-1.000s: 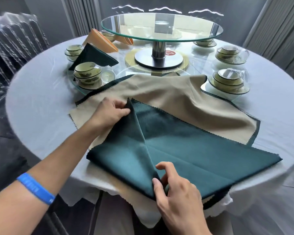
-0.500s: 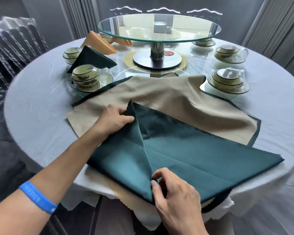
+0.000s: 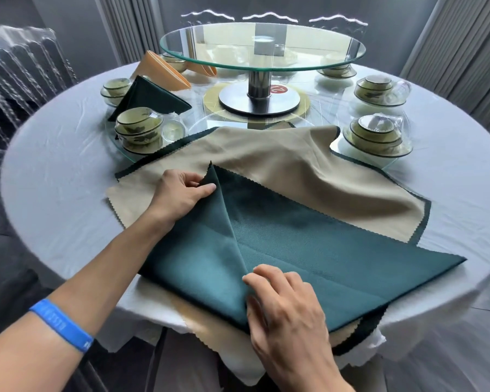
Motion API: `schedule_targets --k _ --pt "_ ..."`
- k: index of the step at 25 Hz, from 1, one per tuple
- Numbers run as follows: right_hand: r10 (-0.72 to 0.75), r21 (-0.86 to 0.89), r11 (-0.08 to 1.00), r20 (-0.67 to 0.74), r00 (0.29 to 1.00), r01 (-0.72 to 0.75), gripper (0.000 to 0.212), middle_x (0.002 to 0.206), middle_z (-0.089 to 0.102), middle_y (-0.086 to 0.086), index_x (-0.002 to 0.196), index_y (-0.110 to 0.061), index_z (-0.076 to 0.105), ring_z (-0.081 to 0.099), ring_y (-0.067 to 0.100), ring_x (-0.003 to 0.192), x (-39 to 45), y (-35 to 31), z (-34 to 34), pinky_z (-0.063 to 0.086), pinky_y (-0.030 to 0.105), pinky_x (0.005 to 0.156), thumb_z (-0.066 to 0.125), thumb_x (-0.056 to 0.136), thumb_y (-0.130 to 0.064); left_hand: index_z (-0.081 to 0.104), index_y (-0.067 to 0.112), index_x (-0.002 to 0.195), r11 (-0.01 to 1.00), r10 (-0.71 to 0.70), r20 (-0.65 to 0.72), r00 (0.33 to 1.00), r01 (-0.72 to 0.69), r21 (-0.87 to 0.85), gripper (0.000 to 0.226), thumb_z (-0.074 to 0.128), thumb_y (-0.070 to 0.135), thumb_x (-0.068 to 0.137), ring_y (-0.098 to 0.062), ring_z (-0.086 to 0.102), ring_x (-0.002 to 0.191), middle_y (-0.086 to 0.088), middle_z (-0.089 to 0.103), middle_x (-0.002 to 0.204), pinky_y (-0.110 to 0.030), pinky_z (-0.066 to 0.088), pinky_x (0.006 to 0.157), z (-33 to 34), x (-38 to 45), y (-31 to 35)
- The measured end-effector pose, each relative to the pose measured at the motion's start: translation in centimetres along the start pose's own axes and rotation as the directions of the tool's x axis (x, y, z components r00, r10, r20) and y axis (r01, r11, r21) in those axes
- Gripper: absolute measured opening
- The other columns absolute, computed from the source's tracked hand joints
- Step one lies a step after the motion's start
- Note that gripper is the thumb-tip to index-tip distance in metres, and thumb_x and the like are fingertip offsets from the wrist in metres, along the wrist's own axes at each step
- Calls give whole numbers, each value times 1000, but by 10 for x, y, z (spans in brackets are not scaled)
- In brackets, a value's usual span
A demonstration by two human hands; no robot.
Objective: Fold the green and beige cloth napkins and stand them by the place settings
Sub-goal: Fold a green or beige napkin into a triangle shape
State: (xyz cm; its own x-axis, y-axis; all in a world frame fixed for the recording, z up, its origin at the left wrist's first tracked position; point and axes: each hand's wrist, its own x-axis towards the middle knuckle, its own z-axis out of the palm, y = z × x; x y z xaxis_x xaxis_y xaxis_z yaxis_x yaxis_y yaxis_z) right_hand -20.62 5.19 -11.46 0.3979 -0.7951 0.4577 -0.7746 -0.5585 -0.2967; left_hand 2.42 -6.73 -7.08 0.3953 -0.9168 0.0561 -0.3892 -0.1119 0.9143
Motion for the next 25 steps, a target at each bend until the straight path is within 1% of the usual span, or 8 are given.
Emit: schedule_targets --k 3,7,12,14,16,19,22,25 --pt "-6 10 1000 17 1000 6 23 117 64 -7 99 -27 67 60 21 88 -3 2 2 49 34 68 50 85 -33 73 22 73 1000 5 -15 1000 -5 -11 13 78 16 83 4 54 49 16 64 53 -13 45 52 1 5 -6" --pt "-49 -62 997 69 996 54 33 129 63 -3 111 -22 68 62 26 110 -10 8 15 39 35 92 46 90 -33 75 21 77 996 52 -47 998 -49 69 9 78 26 84 -6 52 56 6 61 63 -20 44 59 4 13 -15" --pt "53 -182 983 265 963 -4 62 149 47 -1 140 -17 53 45 26 136 -17 7 20 27 44 107 11 103 -43 78 18 89 986 111 -36 993 -106 131 15 76 32 84 -11 55 62 0 64 71 -27 49 67 8 17 -23" --pt "87 -211 977 302 949 -23 66 151 43 1 143 -16 49 42 26 138 -16 4 22 26 45 107 8 102 -46 74 19 102 931 191 -104 976 -147 333 22 74 34 86 -17 62 80 -4 66 91 -34 53 82 6 12 -17" --pt "105 -226 974 312 944 -33 67 152 42 2 143 -15 49 42 27 138 -16 4 23 26 46 107 7 102 -47 67 20 117 815 345 -138 928 -224 535 32 69 33 87 -28 58 104 -7 61 114 -43 47 95 1 -16 -6" --pt "99 -241 970 298 949 -25 68 152 42 4 143 -14 48 42 28 138 -18 6 24 26 47 108 7 101 -47 68 18 114 719 542 -32 840 -443 536 30 59 26 87 -26 58 105 1 63 116 -43 45 91 -3 -103 -2" --pt "84 -252 968 288 954 -9 67 152 41 5 144 -13 47 40 28 139 -17 5 24 26 48 109 8 102 -47 63 24 122 784 379 -133 916 -241 573 41 53 38 84 -20 53 110 10 62 122 -39 39 91 -20 -157 -30" --pt "60 -254 967 280 958 14 66 153 41 5 145 -13 46 38 28 140 -18 5 25 26 48 110 9 102 -47 59 38 121 934 60 -209 976 19 357 46 59 51 77 -13 56 102 25 63 105 -44 47 92 -51 -150 -57"
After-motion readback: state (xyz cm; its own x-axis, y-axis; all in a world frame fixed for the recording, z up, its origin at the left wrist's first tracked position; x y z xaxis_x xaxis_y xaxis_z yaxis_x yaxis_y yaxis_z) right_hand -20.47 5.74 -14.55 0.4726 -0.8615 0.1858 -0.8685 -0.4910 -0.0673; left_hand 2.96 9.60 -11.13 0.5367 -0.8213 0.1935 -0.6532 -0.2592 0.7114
